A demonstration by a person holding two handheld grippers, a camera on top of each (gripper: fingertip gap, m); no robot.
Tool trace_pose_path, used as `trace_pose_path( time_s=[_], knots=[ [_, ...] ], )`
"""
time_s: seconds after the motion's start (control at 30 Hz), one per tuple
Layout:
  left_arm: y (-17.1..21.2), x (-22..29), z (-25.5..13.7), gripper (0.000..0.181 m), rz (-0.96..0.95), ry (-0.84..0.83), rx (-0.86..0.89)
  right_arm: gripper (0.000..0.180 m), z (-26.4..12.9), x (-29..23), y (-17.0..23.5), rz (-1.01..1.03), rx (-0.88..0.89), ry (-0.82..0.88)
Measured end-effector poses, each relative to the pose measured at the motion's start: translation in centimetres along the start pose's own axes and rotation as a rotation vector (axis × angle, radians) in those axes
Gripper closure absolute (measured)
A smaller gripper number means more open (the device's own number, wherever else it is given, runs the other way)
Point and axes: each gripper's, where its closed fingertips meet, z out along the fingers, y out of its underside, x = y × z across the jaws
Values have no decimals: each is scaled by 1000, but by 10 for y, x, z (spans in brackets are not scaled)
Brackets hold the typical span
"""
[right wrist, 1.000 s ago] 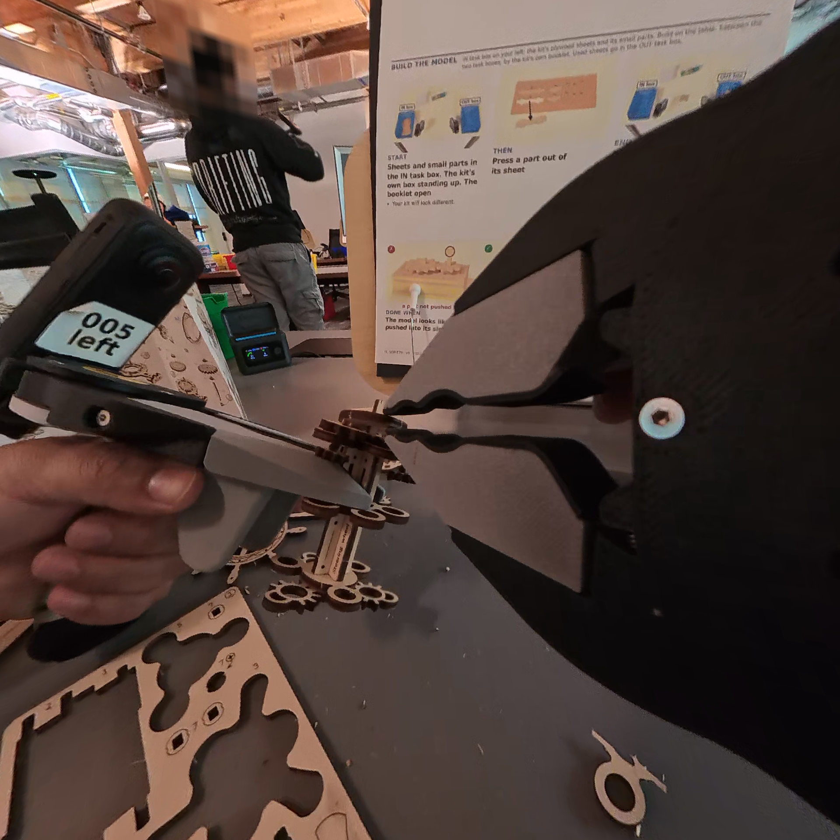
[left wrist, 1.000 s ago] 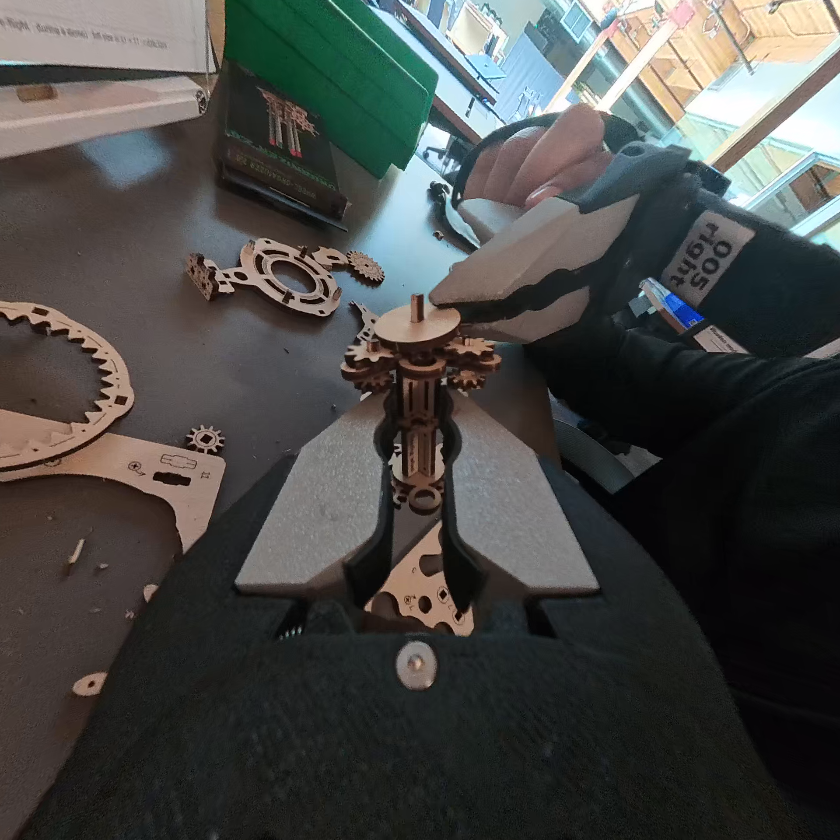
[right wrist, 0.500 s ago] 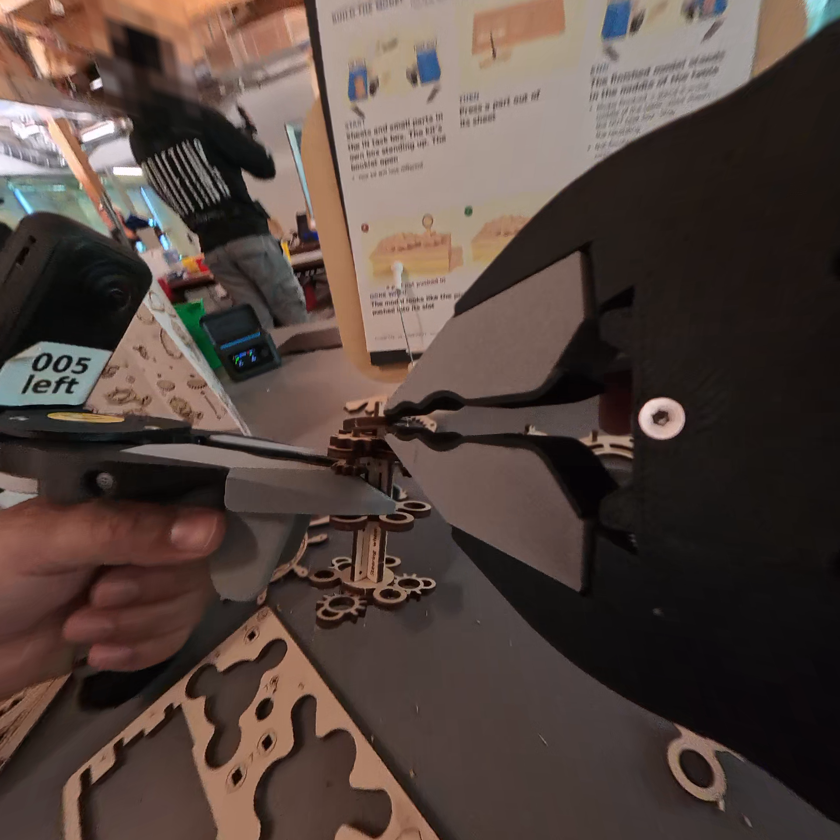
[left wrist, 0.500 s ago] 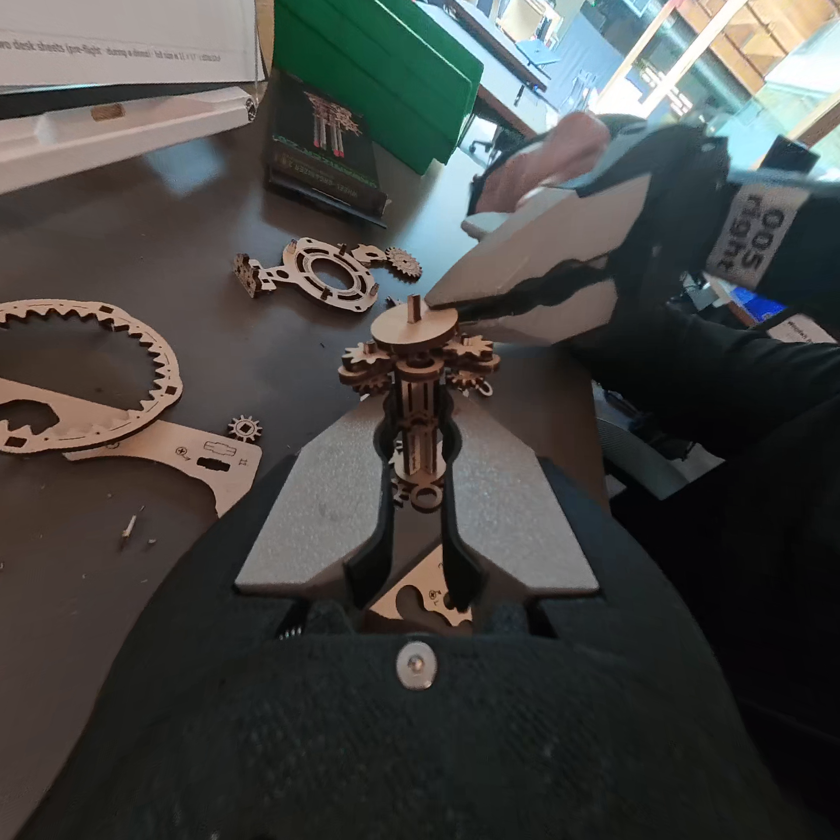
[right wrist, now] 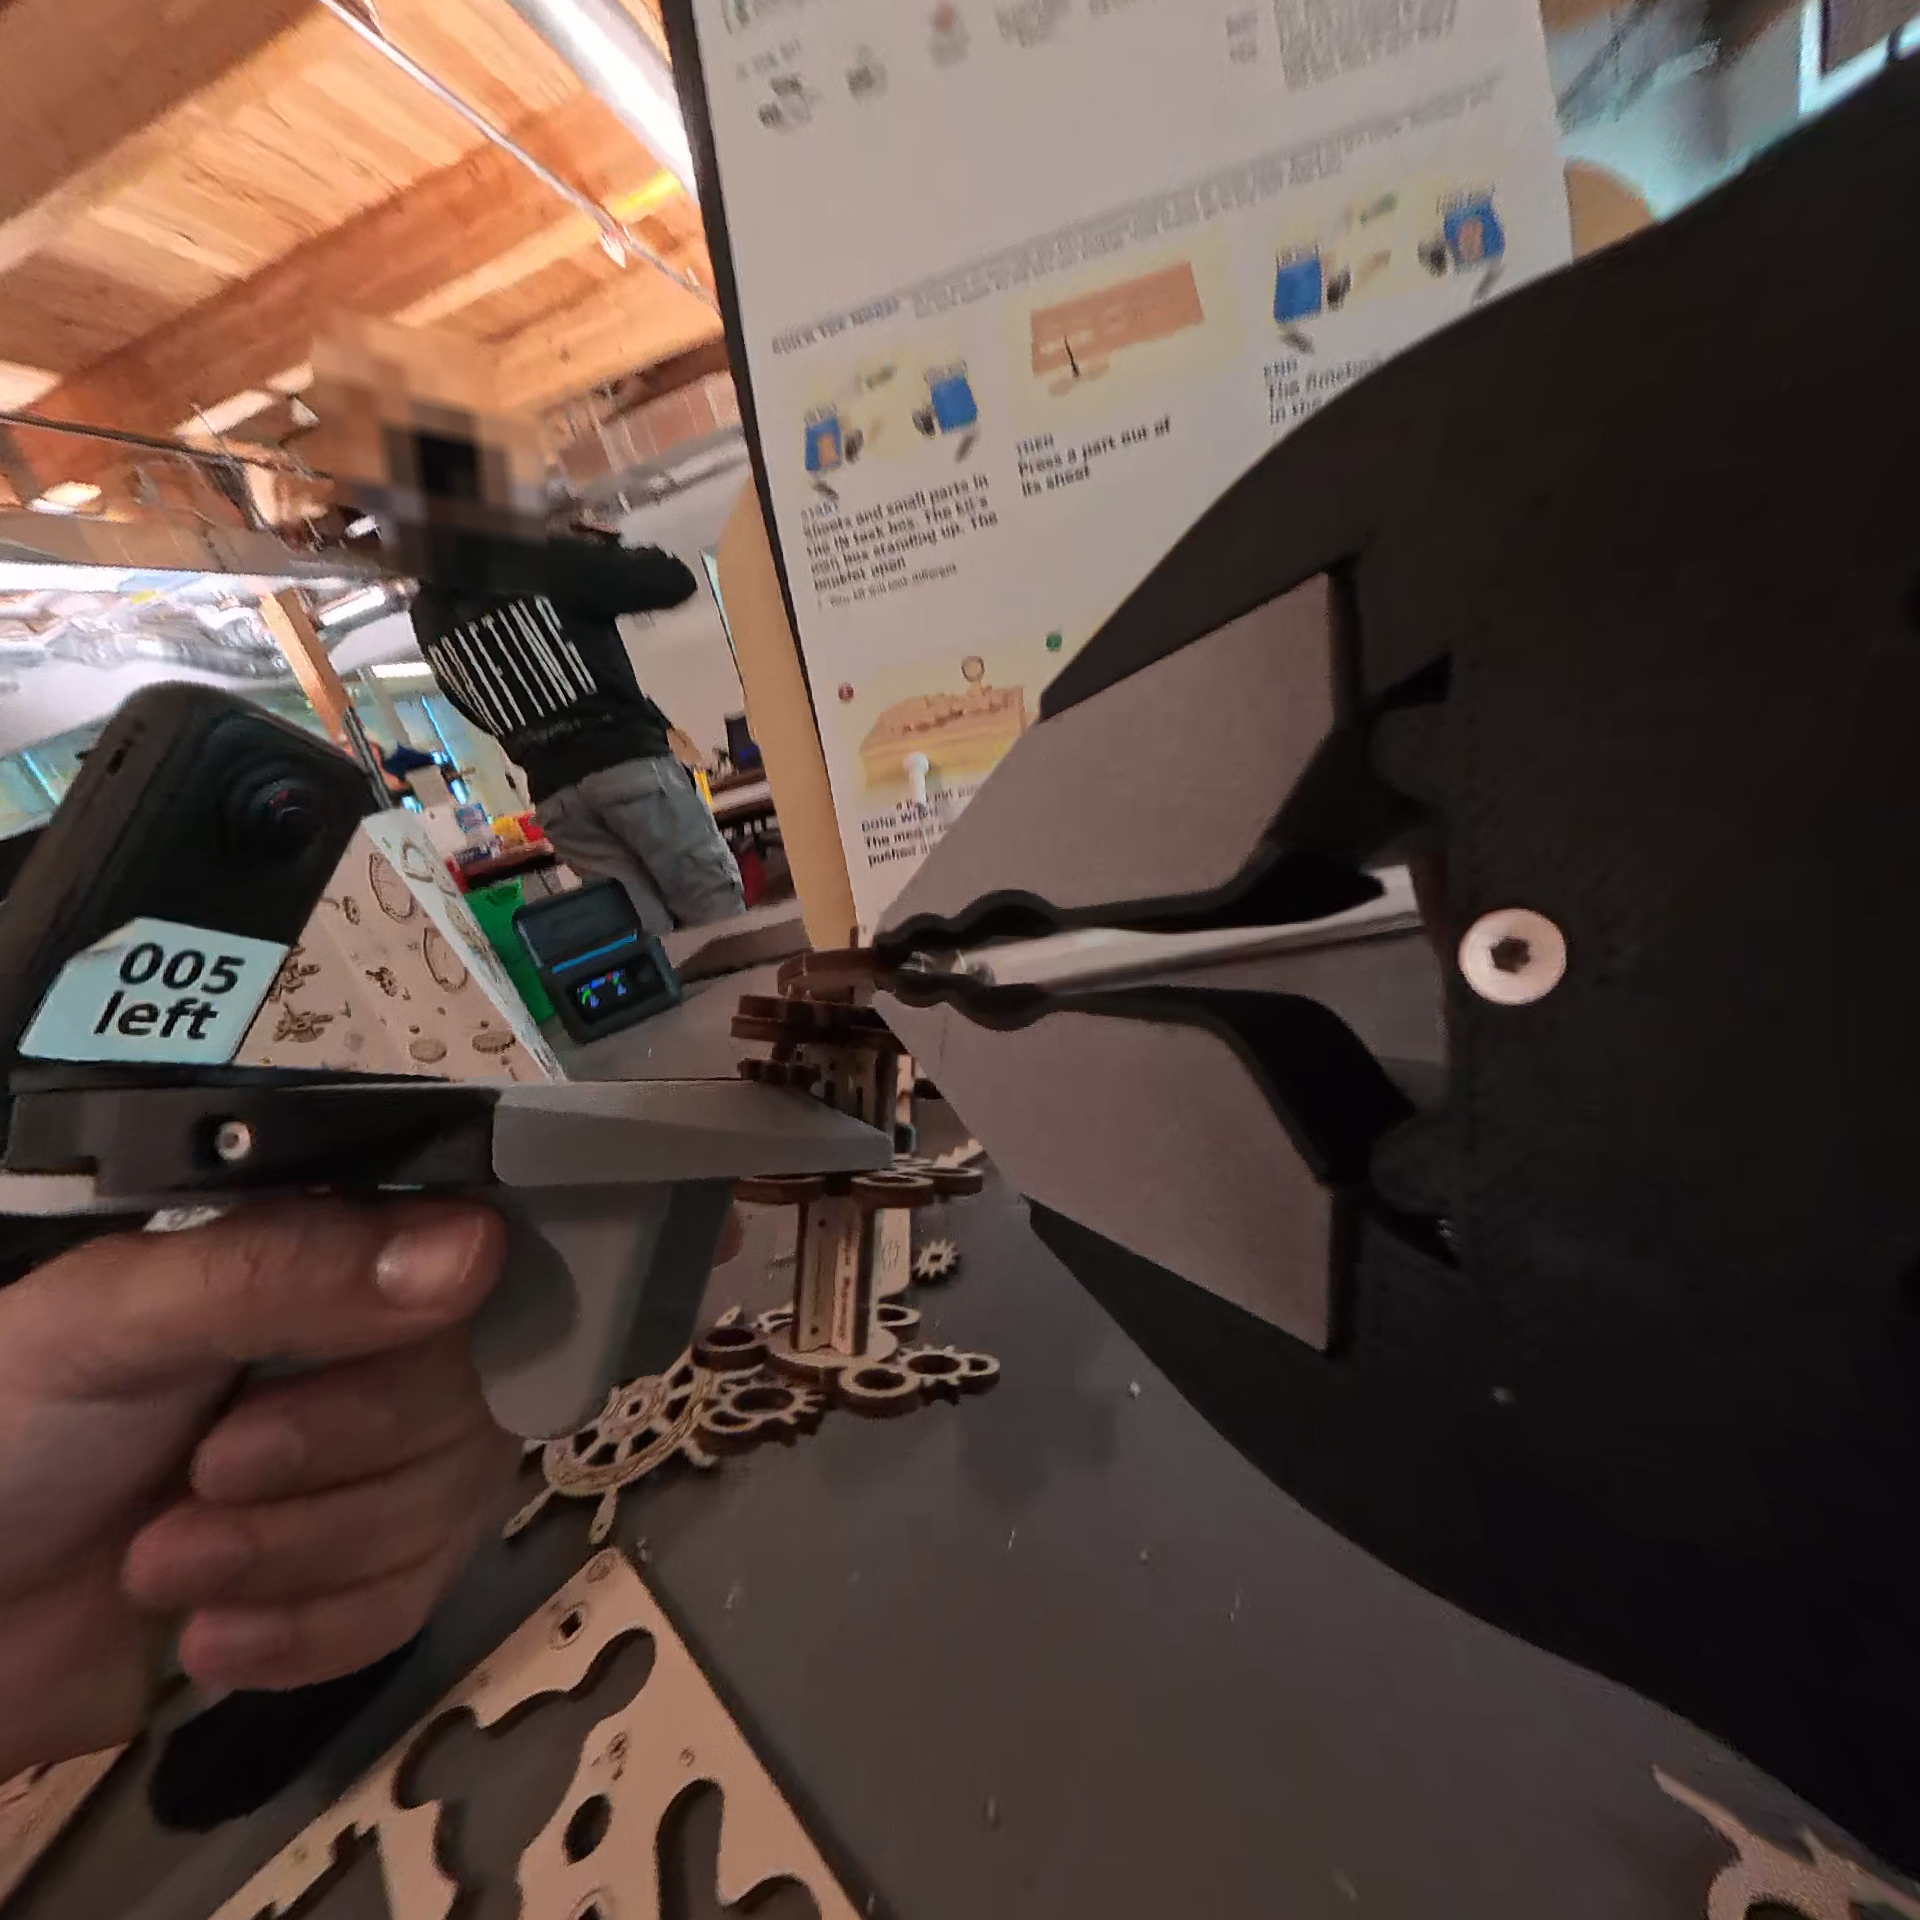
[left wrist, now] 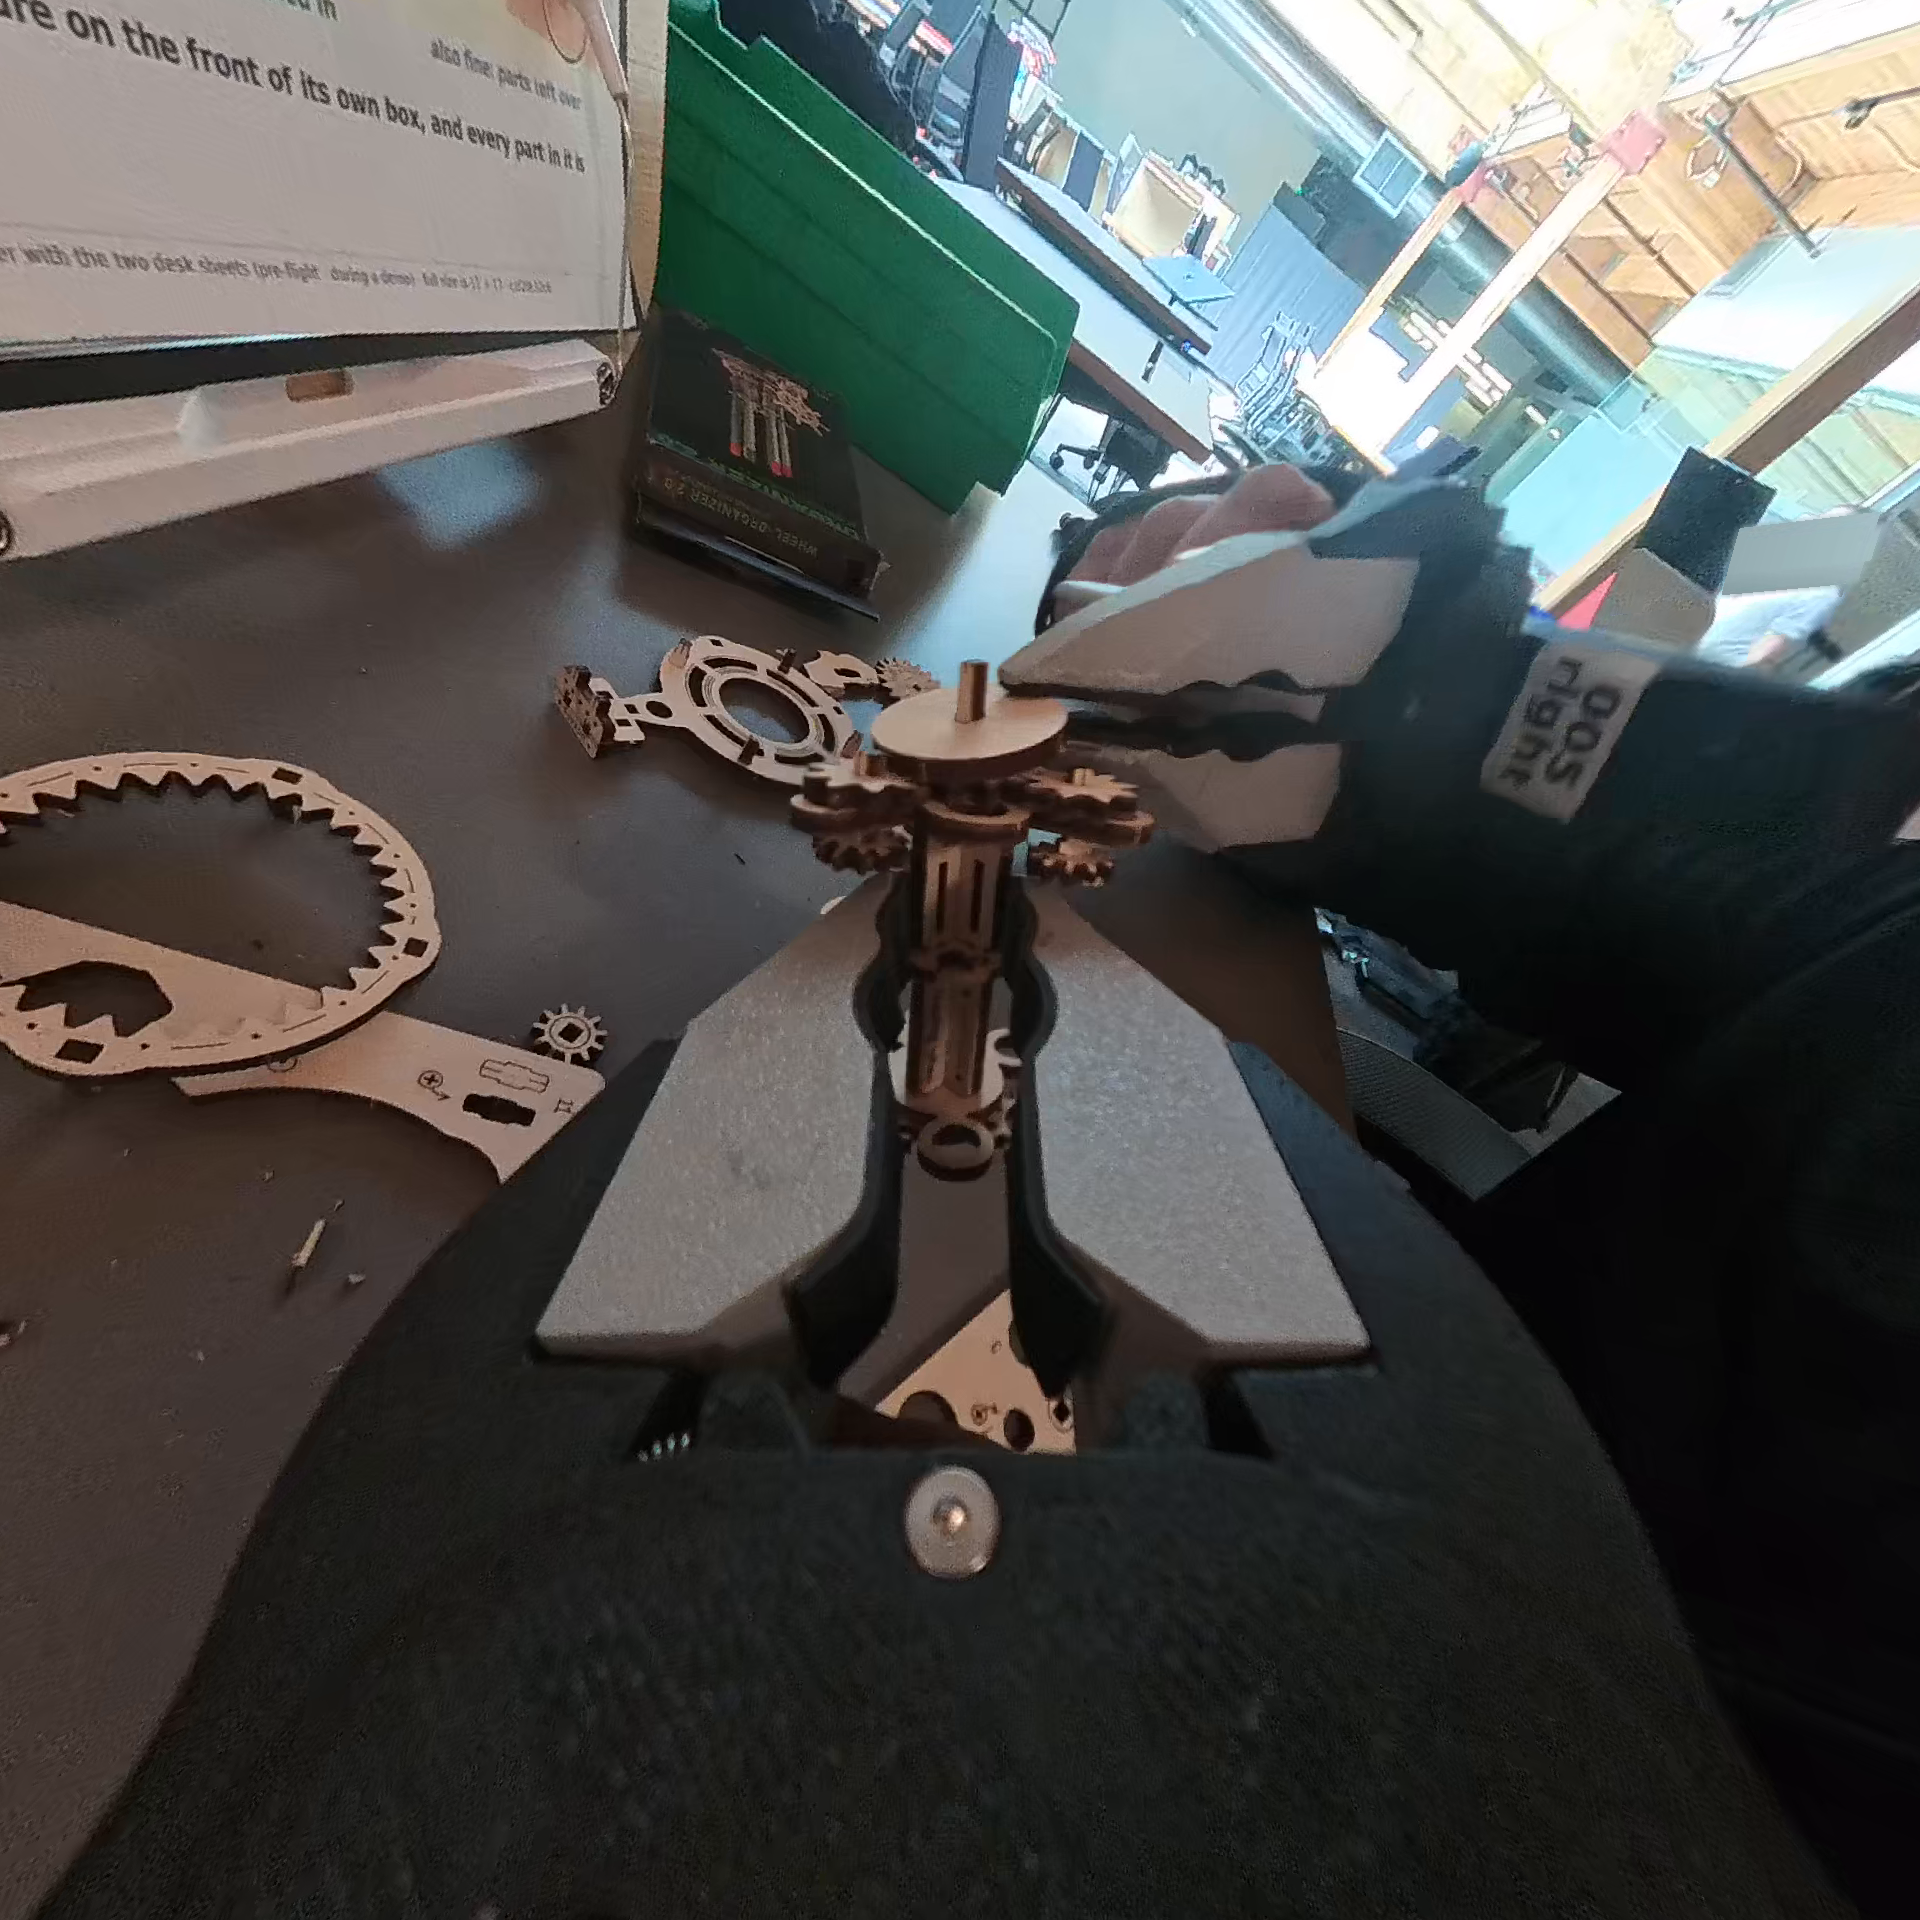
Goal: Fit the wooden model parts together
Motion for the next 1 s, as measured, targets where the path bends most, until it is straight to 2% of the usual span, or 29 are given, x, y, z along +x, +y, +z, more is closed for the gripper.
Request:
trace_pose_path(
  time_s=[0.1, 0.17, 0.27, 0.37, 0.4, 0.47, 0.53, 0.63, 0.7, 0.8, 0.87, 1.0],
  knots=[
    [-5, 5, 0, 166, 7, 19, 20, 179, -3, 5, -4, -22, 21, 13],
    [-1, 4, -1, 167, 48, -12, -12, 180, -1, -2, 0, 58, 46, -87],
    [4, -12, 2, 167, 257, -191, -54, 177, -5, -10, 10, 477, 61, -386],
    [-10, -14, 0, 166, 335, -273, 18, 164, -8, 17, 24, 866, 57, -432],
    [-13, -18, -1, 166, 368, -314, 35, 152, -10, 21, 21, 989, 74, -485],
    [-12, -23, -1, 166, 436, -380, 26, 150, -11, 26, 10, 1141, 105, -540],
    [-8, -27, 2, 166, 515, -444, -5, 148, -3, 19, 11, 1136, 4, -507],
    [-7, -25, 7, 167, 563, -477, -14, 150, 9, 5, 16, 999, -178, -420],
    [-6, -27, 7, 166, 564, -497, -23, 158, 11, 4, 13, 952, -208, -395],
    [-8, -29, 5, 166, 565, -518, -13, 153, 12, 4, 10, 965, -228, -393],
    [-8, -31, 3, 166, 574, -537, -18, 144, 13, -1, 8, 1005, -233, -432],
    [-7, -33, 3, 166, 581, -554, -30, 151, 17, -8, 13, 1027, -260, -449]
  ],
)
